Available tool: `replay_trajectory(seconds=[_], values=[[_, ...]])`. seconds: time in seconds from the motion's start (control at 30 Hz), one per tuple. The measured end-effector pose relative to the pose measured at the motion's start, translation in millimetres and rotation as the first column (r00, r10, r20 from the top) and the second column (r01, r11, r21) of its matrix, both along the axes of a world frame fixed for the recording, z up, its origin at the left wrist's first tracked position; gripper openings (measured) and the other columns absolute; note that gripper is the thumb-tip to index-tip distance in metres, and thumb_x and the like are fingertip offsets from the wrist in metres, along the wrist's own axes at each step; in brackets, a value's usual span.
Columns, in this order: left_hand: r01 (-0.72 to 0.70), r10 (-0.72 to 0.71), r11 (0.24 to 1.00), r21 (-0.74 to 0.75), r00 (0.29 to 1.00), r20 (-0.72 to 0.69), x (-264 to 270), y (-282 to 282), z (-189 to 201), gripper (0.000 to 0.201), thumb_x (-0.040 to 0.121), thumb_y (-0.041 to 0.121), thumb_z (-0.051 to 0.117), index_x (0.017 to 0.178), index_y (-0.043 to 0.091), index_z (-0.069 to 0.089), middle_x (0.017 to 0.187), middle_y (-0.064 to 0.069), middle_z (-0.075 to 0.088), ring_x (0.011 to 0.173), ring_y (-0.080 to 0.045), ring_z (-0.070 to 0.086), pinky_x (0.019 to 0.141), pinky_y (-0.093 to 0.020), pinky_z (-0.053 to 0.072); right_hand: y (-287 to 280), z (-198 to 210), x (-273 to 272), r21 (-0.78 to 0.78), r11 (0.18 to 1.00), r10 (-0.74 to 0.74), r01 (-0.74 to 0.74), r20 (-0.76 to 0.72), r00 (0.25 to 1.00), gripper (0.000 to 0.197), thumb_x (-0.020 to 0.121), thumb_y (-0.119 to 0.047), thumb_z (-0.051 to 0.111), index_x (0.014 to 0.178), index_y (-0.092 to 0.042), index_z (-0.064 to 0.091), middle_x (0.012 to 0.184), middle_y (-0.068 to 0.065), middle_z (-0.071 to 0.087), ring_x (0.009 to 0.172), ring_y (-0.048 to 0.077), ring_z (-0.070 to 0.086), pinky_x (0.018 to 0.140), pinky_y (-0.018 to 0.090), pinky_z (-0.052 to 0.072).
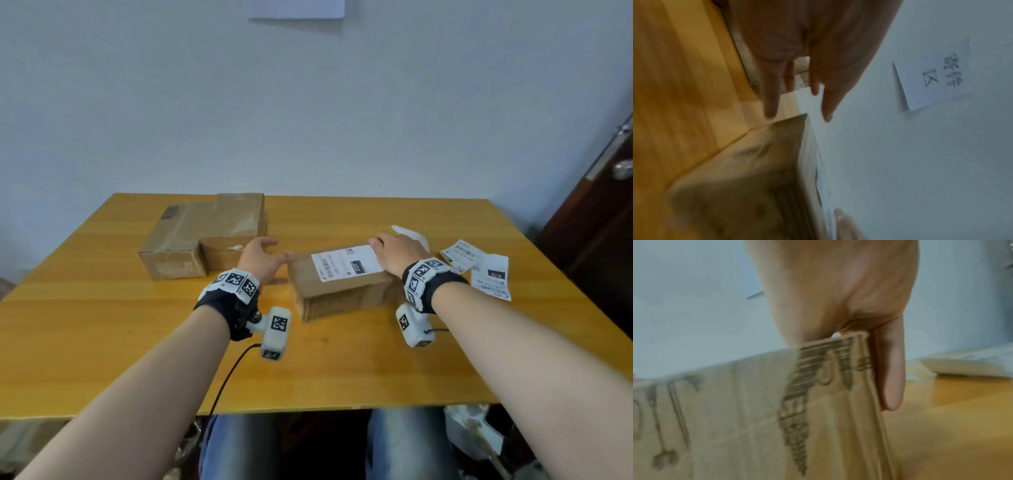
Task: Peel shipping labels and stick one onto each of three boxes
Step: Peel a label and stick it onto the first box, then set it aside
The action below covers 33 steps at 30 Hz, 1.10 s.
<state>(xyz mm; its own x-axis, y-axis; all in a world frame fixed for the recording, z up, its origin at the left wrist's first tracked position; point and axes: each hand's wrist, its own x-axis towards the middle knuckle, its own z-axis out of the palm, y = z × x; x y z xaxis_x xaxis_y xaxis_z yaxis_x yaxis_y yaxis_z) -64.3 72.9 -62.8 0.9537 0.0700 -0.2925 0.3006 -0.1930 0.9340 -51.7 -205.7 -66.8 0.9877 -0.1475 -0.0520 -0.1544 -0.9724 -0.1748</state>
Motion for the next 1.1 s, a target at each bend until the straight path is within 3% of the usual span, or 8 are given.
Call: replay_trajectory(seconds=[0.1,0.27,0.37,0.47,0.57,0.7,0.93,1.1], values=[[-0.072,0.077,0.997,-0.041,0.988,0.137,3,1,-2,0.059,0.090,0.020,0.079,0.142,0.019,0.050,0.139,-0.008,0.051,0.098,-0.015,0.060,0.092,-0.044,0.060,-3,14,-13,0.045,0.981,-0.188,0.191,-0.072,0.980,0.050,0.113,-0.042,0.025,0.134,-0.008,0.057,0.126,0.017,0.068,0.104,0.035,0.063,0.079,0.035,0.041],[0.085,-0.092,0.995,0.054,0.985,0.144,0,-16,-2,0.056,0.096,0.019,0.070,0.146,0.019,0.046,0.146,-0.005,0.050,0.099,-0.014,0.058,0.076,-0.033,0.057,11,25,-21,-0.022,0.983,-0.185,0.185,-0.194,0.963,0.056,0.113,-0.040,0.021,0.121,-0.005,0.065,0.120,0.018,0.068,0.111,0.032,0.066,0.084,0.036,0.043],[0.083,-0.107,0.985,0.151,0.982,0.159,0,-26,-6,0.056,0.090,0.026,0.075,0.140,0.023,0.050,0.145,-0.007,0.038,0.093,-0.014,0.061,0.083,-0.034,0.059,18,20,-23,0.061,0.985,-0.142,0.164,-0.268,0.953,0.056,0.114,-0.036,0.019,0.121,-0.003,0.064,0.124,0.021,0.069,0.111,0.035,0.067,0.091,0.037,0.048],[0.053,-0.100,0.972,0.228,0.975,0.197,-1,-25,-12,0.053,0.091,0.028,0.074,0.138,0.021,0.051,0.142,-0.005,0.028,0.089,-0.012,0.057,0.086,-0.027,0.051,25,21,-32,0.132,0.977,-0.121,0.169,-0.315,0.941,0.063,0.113,-0.046,0.021,0.134,-0.001,0.060,0.120,0.022,0.073,0.088,0.033,0.070,0.088,0.038,0.055],[0.059,-0.147,0.941,0.332,0.958,0.246,4,-16,-13,0.047,0.097,0.026,0.069,0.139,0.018,0.051,0.147,-0.008,0.038,0.097,-0.015,0.058,0.087,-0.028,0.048,25,26,-38,0.193,0.973,-0.057,0.124,-0.320,0.946,0.071,0.109,-0.059,0.027,0.107,-0.003,0.070,0.099,0.010,0.079,0.067,0.029,0.071,0.067,0.032,0.052],[0.131,-0.267,0.894,0.428,0.924,0.274,12,-7,-7,0.043,0.102,0.028,0.061,0.141,0.016,0.050,0.144,-0.002,0.056,0.126,-0.019,0.057,0.093,-0.030,0.050,29,33,-39,0.337,0.938,0.028,0.081,-0.308,0.951,0.064,0.107,-0.061,0.032,0.098,-0.012,0.074,0.088,0.003,0.080,0.071,0.035,0.078,0.069,0.037,0.058],[0.091,-0.487,0.556,0.826,0.841,0.236,22,-21,2,0.038,0.107,0.026,0.042,0.145,0.018,0.044,0.148,-0.005,0.052,0.122,-0.028,0.061,0.096,-0.045,0.053,46,28,-26,0.467,0.884,0.179,-0.008,-0.324,0.929,0.057,0.103,-0.059,0.048,0.151,-0.032,0.034,0.090,0.006,0.079,0.067,0.033,0.078,0.075,0.054,0.066],[0.046,-0.498,0.441,0.896,0.844,0.202,24,-42,1,0.038,0.106,0.020,0.040,0.144,0.013,0.042,0.140,-0.011,0.054,0.111,-0.032,0.063,0.083,-0.041,0.053,56,25,-28,0.545,0.838,0.245,-0.011,-0.359,0.901,0.034,0.108,-0.052,0.044,0.134,-0.031,0.042,0.084,0.014,0.080,0.062,0.031,0.075,0.068,0.048,0.065]])
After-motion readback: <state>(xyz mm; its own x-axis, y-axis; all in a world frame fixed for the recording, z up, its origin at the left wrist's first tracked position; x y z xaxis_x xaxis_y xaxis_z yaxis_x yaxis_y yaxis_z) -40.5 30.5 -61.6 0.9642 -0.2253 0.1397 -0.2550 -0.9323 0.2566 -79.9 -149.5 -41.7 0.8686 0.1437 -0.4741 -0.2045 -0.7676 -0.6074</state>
